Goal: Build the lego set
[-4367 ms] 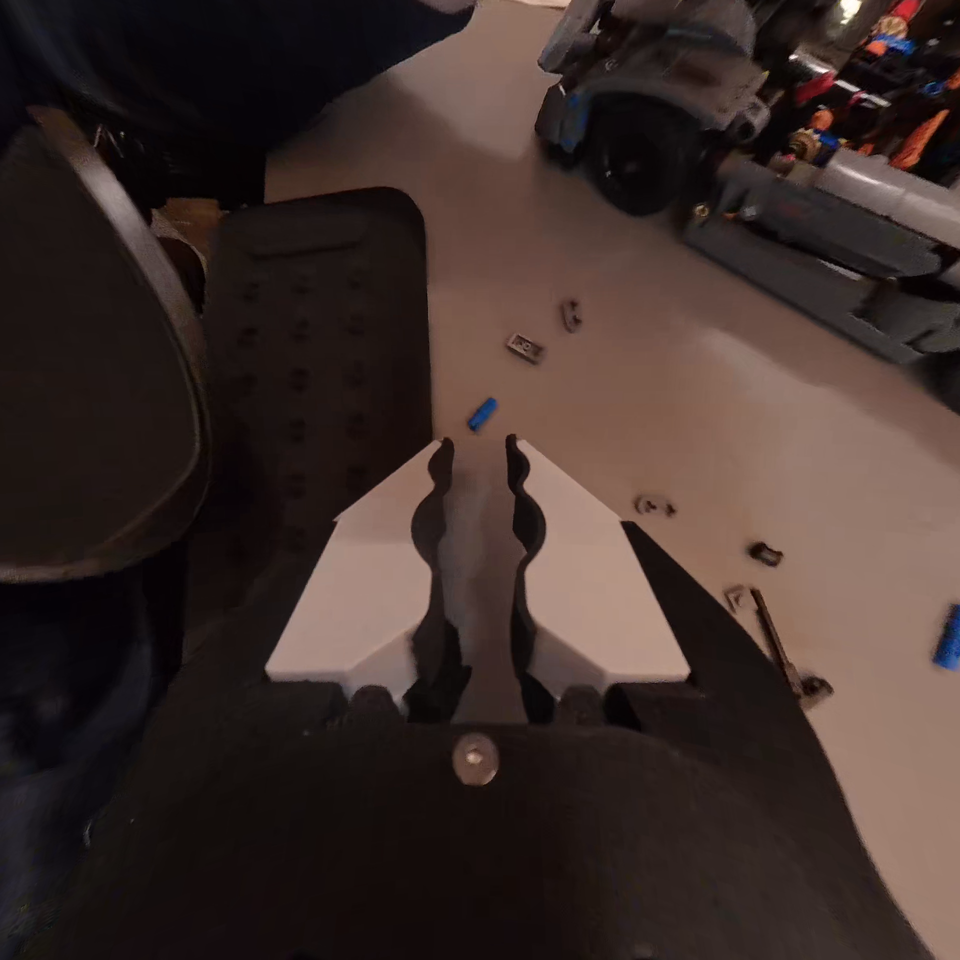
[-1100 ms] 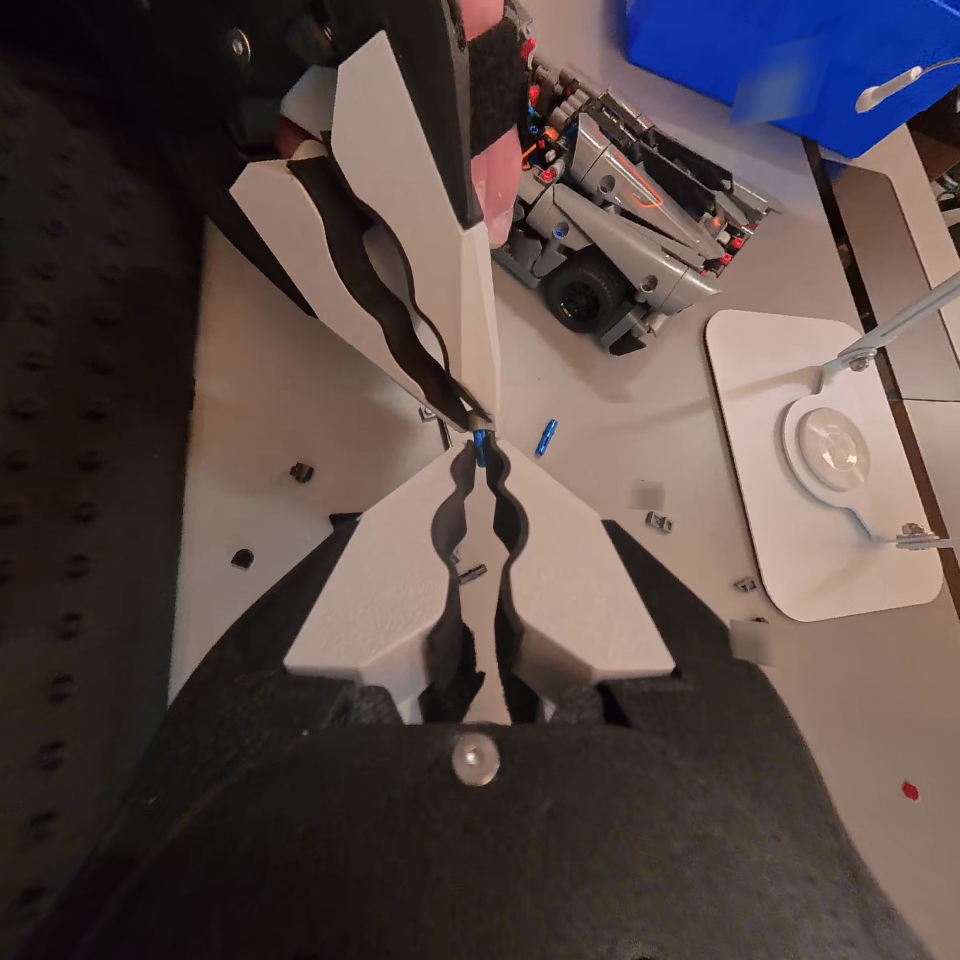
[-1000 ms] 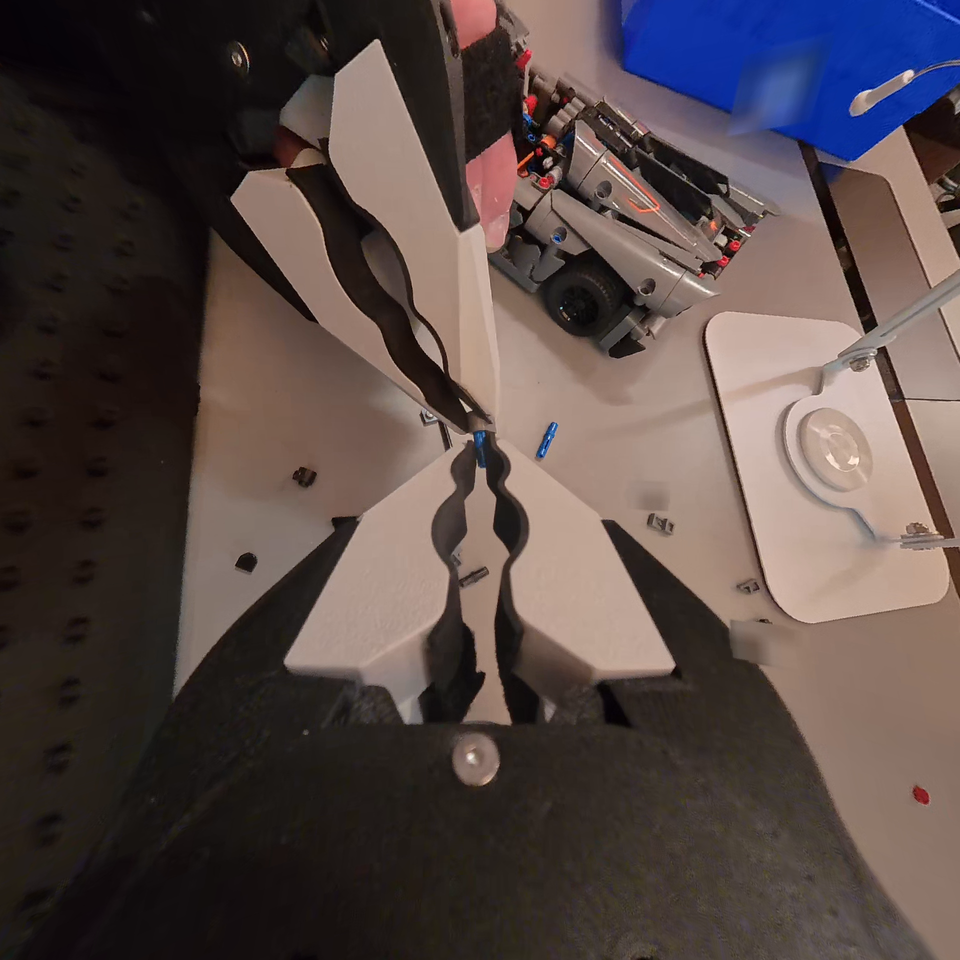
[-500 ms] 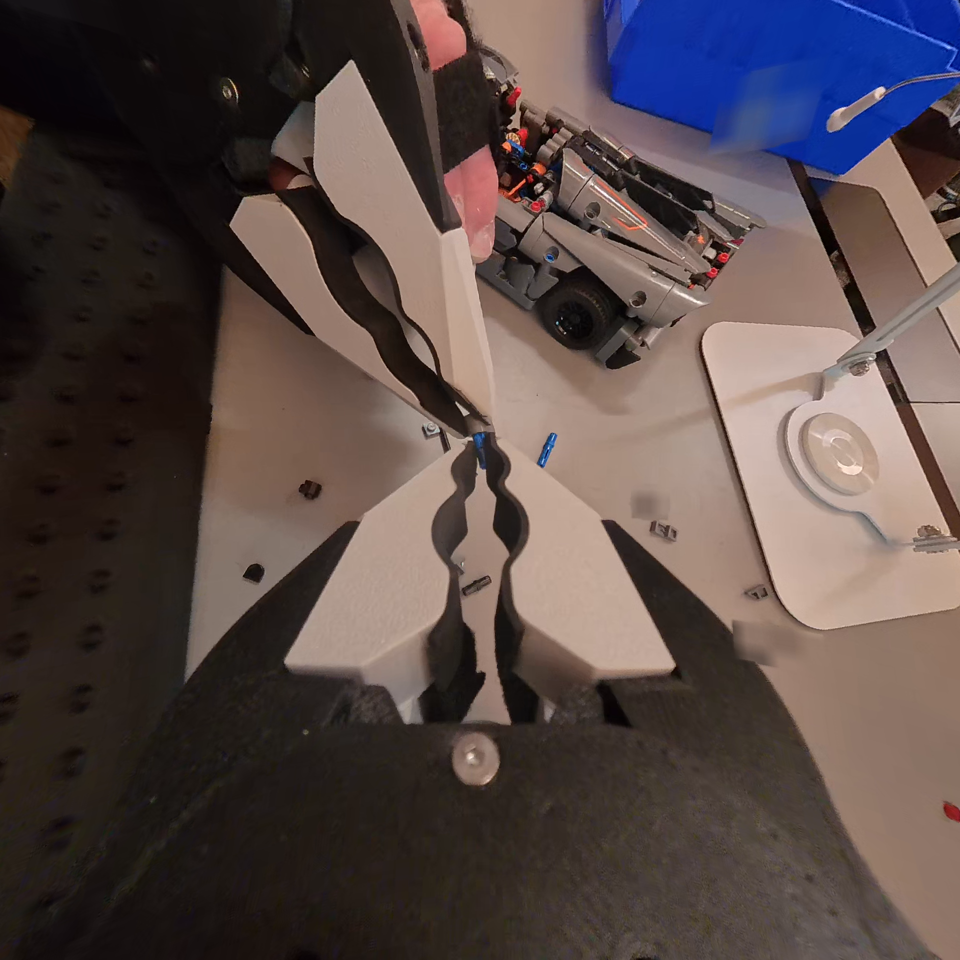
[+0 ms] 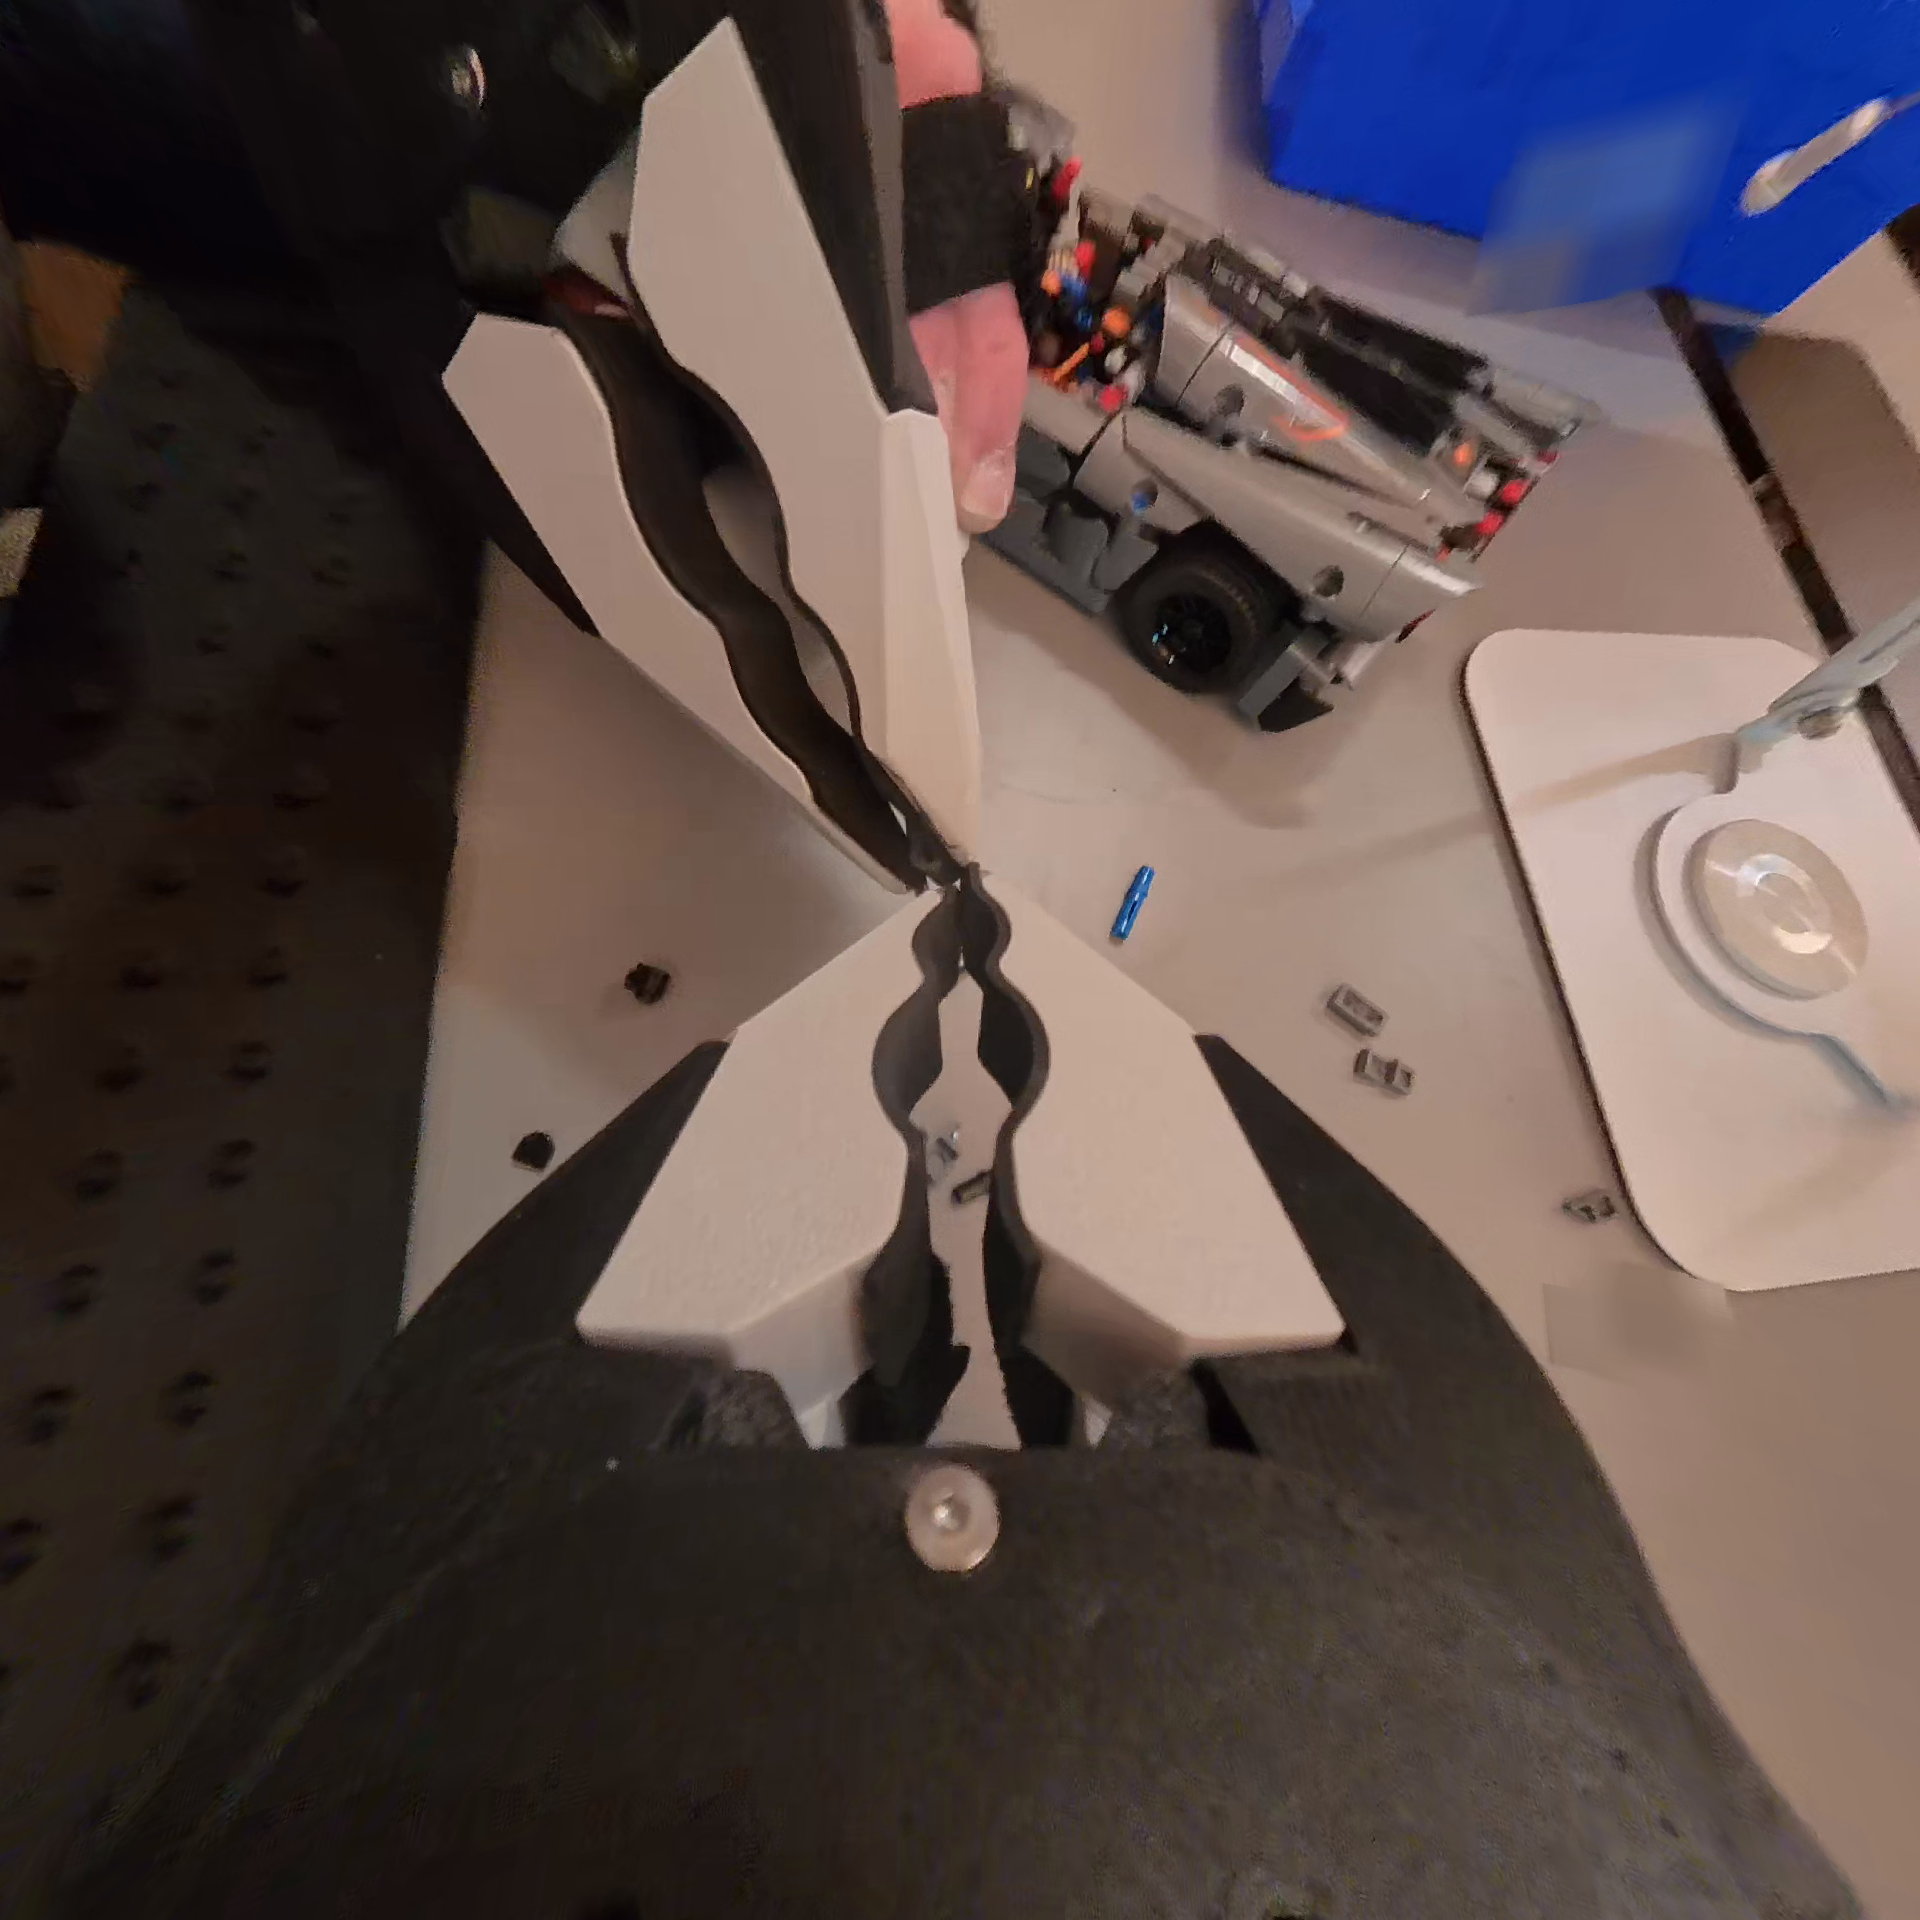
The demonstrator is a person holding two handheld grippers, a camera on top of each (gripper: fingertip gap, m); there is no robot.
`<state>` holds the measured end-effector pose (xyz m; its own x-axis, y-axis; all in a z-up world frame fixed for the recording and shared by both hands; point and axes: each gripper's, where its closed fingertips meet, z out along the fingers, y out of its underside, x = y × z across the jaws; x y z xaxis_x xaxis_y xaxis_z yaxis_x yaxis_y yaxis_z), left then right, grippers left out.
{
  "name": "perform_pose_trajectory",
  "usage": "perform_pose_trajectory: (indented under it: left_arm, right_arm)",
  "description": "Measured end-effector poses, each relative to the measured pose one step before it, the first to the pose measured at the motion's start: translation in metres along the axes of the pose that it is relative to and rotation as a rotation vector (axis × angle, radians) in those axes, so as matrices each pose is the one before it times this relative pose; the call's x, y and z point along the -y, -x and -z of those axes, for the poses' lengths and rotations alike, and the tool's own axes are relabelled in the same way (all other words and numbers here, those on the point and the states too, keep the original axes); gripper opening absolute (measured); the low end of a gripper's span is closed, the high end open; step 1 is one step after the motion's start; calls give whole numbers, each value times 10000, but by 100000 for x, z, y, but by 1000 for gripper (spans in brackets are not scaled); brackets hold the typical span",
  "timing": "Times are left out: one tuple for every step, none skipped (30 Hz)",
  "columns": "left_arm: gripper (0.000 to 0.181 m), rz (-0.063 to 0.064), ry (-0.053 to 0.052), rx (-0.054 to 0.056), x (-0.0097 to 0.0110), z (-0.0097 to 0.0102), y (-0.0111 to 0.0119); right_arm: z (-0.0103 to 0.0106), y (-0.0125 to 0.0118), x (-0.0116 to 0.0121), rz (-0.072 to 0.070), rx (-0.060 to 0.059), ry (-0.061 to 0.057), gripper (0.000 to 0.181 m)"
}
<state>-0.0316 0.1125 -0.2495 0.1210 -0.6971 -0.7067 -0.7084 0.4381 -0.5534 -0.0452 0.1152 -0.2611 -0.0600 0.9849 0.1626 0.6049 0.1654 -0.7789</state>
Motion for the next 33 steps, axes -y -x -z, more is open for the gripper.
perform_pose_trajectory:
  left_arm:
    - [3, 349, -15, -352, -296, -272, -350]
    - [4, 243, -77, -116, -278, -207, -52]
    - [3, 152, -66, -26, -266, -52, 115]
    - [3, 232, -14, -98, -258, 72, 206]
    - [3, 331, -97, -137, -135, 146, 326]
    - [3, 246, -159, 68, 6, 234, 580]
    - [3, 108, -74, 248, 19, 201, 671]
    - [3, 240, 7, 129, 14, 22, 415]
    - [3, 195, 46, -15, -55, -132, 78]
    - [3, 95, 179, -96, -375, -282, -133]
    - [3, -92, 248, -75, -514, -313, -234]
    - [4, -265, 144, 9, -280, -252, -261]
    - [3, -106, 119, -78, -120, -257, -323]
    - [4, -36, 103, -151, -58, -290, -333]
    - [4, -62, 111, -15, -106, -263, -94]
    - [4, -47, 107, 3, -113, -163, -31]
    - [3, -6, 153, 26, -208, -30, 76]
    - [3, 59, 144, 13, -254, 36, 113]
    - [4, 106, 131, -88, -270, 19, -15]
    - [4, 76, 181, -3, -264, 1, 63]
    - [4, -18, 72, 86, -43, -27, 97]
    - [4, 25, -8, -122, 115, -144, -265]
    - [4, 24, 213, -306, -214, -286, -504]
    - [5, -35, 423, 11, -543, -326, -20]
    - [7, -84, 257, 153, -362, -260, 167]
    - [9, 65, 34, -148, -67, -191, -292]
    - [9, 168, -56, -203, 69, -124, -413]
    - [8, 85, -50, 15, 23, -130, -178]
    - [9, 0, 59, -67, -146, -179, -349]
    - [15, -37, 107, -41, -239, -220, -299]
    - [21, 24, 75, -68, -183, -210, -275]
    - [26, 80, 69, -226, -45, -160, -442]
    - [34, 41, 109, 46, -37, -21, 23]
  right_arm:
    - [-220, 27, -443, -30, 24, 221, 0]
    - [-140, -75, -340, -38, -35, 126, 0]
    - [-8, -28, -151, -56, -4, 32, 0]
    - [90, 50, 61, -72, 60, -73, 0]
    - [119, -47, 105, -72, -14, -90, 0]
    - [50, -174, -82, -4, -122, 34, 0]
    - [9, -41, -132, 84, -88, 60, 0]
    - [-3, 83, -88, 94, -25, 14, 0]
    - [-12, 29, -166, 68, -60, 50, 0]
    - [-16, 4, -233, 56, -76, 71, 0]
    - [28, 83, -177, 5, 15, 12, 0]
    - [47, 77, -79, -71, 74, -39, 0]
    - [31, -36, -23, -81, 23, -39, 0]
    - [15, -108, -13, -15, -35, -2, 0]
    - [-1, -95, -34, 46, -67, 36, 0]
    - [19, -79, -16, 71, -85, 12, 0]
    - [32, -74, -31, 34, -75, -10, 0]
    - [-1, -105, -164, -27, -46, 37, 0]
    - [-51, -144, -263, -48, -52, 82, 0]
    - [-54, -174, -216, -52, -57, 68, 0]
    - [-46, -83, -69, -58, -4, 13, 0]
    - [-31, 23, 61, -39, 42, -30, 0]
    - [-71, -6, 49, -10, -4, -4, 0]
    - [-116, -57, -49, 18, -42, 58, 0]
    - [-146, -1, -84, 31, -23, 79, 0]
    - [-141, 43, -60, 25, 0, 65, 0]
    - [-125, 78, -17, 31, 3, 40, 0]
    - [-98, 85, 1, 37, 7, 25, 0]
    - [-76, 114, 9, 23, 16, 26, 0]
    - [-69, 94, -4, 13, 11, 29, 0]
    - [-66, 47, -22, 21, -20, 32, 0]
    - [-38, 22, -45, 33, -32, 30, 0]
    - [-14, 16, -41, 17, -20, 19, 0]
